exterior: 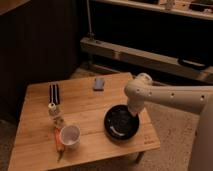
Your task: Drag the ceramic bowl in a circle
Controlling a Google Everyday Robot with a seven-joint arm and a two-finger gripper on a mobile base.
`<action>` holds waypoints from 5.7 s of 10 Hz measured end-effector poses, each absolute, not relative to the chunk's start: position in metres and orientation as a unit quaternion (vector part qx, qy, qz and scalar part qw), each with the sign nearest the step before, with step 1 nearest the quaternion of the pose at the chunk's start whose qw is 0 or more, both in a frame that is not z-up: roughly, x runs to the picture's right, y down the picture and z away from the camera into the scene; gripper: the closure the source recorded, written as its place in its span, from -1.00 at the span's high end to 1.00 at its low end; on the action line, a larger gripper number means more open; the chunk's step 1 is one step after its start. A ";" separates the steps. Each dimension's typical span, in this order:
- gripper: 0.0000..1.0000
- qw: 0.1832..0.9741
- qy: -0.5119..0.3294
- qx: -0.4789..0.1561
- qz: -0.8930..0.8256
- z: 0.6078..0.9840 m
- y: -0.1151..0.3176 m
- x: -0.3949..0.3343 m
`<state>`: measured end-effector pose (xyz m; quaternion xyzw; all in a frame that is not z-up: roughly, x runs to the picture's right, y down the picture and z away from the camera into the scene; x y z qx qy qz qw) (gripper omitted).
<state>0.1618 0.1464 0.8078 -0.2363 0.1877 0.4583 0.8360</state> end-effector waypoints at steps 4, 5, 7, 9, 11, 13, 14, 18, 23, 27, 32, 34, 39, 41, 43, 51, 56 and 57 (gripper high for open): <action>-1.00 0.863 0.136 -0.269 0.406 0.781 0.167 0.103; -1.00 0.869 0.121 -0.275 0.392 0.778 0.167 0.084; -1.00 0.880 0.093 -0.287 0.366 0.778 0.164 0.047; -1.00 0.888 0.069 -0.295 0.346 0.780 0.160 0.019; -1.00 0.893 0.054 -0.297 0.335 0.785 0.153 -0.001; -1.00 0.896 0.040 -0.297 0.328 0.793 0.141 -0.021; -1.00 0.896 0.036 -0.296 0.329 0.800 0.132 -0.026; -1.00 0.895 0.033 -0.294 0.334 0.843 0.088 -0.043; -1.00 0.866 0.066 -0.285 0.406 0.894 0.047 0.002; -1.00 0.840 0.111 -0.270 0.457 0.897 0.058 0.081; -1.00 0.819 0.160 -0.243 0.494 0.878 0.088 0.163; -1.00 0.823 0.173 -0.228 0.491 0.861 0.102 0.172; -1.00 0.844 0.162 -0.243 0.451 0.812 0.154 0.146; -1.00 0.853 0.154 -0.252 0.431 0.788 0.176 0.134; -1.00 0.868 0.129 -0.265 0.399 0.758 0.194 0.099; -1.00 0.906 0.051 -0.282 0.312 0.762 0.148 -0.044; -1.00 0.895 0.051 -0.286 0.338 0.843 0.087 -0.039; -1.00 0.891 0.056 -0.285 0.349 0.859 0.076 -0.032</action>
